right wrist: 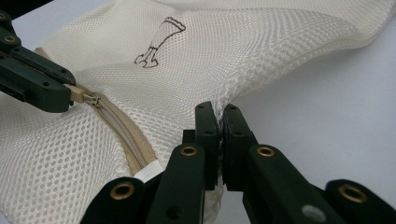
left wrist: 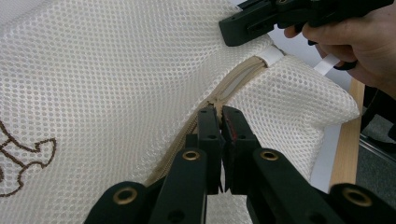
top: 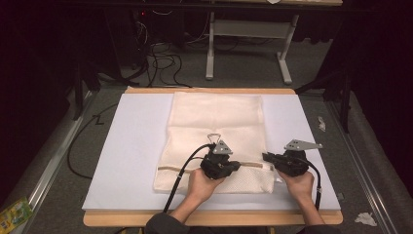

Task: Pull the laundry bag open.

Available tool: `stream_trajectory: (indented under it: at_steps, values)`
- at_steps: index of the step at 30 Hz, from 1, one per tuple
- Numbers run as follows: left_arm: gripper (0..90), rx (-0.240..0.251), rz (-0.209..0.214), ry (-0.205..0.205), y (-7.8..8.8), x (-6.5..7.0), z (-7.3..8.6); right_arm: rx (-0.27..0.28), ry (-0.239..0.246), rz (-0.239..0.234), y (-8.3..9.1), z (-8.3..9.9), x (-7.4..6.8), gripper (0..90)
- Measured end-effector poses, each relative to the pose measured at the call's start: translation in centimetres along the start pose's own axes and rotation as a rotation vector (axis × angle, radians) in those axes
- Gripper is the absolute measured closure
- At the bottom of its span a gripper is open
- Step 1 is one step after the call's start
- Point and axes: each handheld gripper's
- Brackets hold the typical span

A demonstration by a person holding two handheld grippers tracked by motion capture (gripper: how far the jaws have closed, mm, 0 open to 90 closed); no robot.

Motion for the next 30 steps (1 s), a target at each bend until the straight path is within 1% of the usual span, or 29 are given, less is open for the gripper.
stream_trajectory:
  at_steps: [3,6,7,8,9,11,13,15,20,21,22,23,24,25,28,30]
  values:
    - [87.1,0.001,-0.009,-0.005,0.3,-0.1,0.0,0.003,-0.001,0.003,-0.1,0.1,0.0,88.5]
    - [87.0,0.009,-0.011,0.016,0.6,-0.3,-0.1,0.008,0.001,0.006,0.0,0.1,0.0,88.5]
    - [87.0,0.01,-0.012,0.018,0.6,-0.3,-0.1,0.011,0.006,0.004,0.0,0.1,0.0,88.5]
    - [87.0,0.015,-0.014,0.009,0.7,-0.2,-0.1,0.006,-0.005,0.005,0.0,0.3,0.0,88.5]
    - [87.0,0.019,-0.016,-0.004,0.7,-0.1,-0.1,-0.001,-0.005,0.004,-0.1,0.3,0.0,88.5]
    - [87.0,0.024,-0.013,-0.001,0.7,-0.2,0.1,-0.006,-0.003,0.01,-0.1,0.2,0.0,88.5]
    - [87.0,0.021,-0.008,0.015,0.8,-0.4,0.1,-0.008,0.002,0.011,-0.2,0.1,0.0,88.4]
    - [86.9,0.026,-0.015,0.005,1.1,-0.3,0.1,-0.006,0.0,0.011,-0.2,0.1,-0.1,88.4]
    - [87.1,0.029,-0.023,0.004,1.4,-0.4,0.1,-0.007,-0.002,0.009,-0.4,0.2,-0.2,88.4]
    - [87.0,0.035,-0.027,-0.006,1.6,-0.4,0.1,-0.011,0.015,0.011,-0.5,0.1,-0.3,88.4]
    - [87.0,0.035,-0.028,-0.008,1.6,-0.5,0.2,-0.011,0.016,0.009,-0.6,0.1,-0.3,88.4]
    - [87.0,0.037,-0.027,0.002,1.6,-0.5,0.2,-0.009,0.01,0.009,-0.7,0.2,-0.3,88.4]
    - [87.1,0.037,-0.027,0.002,1.6,-0.5,0.2,-0.009,0.01,0.009,-0.7,0.2,-0.3,88.4]
    - [87.1,0.034,-0.026,-0.002,1.7,-0.5,0.3,-0.015,-0.003,0.01,-0.8,0.2,-0.3,88.4]
    - [87.1,0.035,-0.027,-0.01,1.9,-0.5,0.3,-0.014,0.013,0.007,-0.7,0.2,-0.5,88.4]
    - [87.1,0.036,-0.028,-0.01,2.0,-0.6,0.4,-0.018,0.012,0.011,-0.8,0.2,-0.6,88.4]
Point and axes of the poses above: each handheld gripper's, and its own axes: y roughly backward along the jaws, z roughly out of its underside, x roughly to its right, and after that the axes turned 14 degrees about x, right-handed
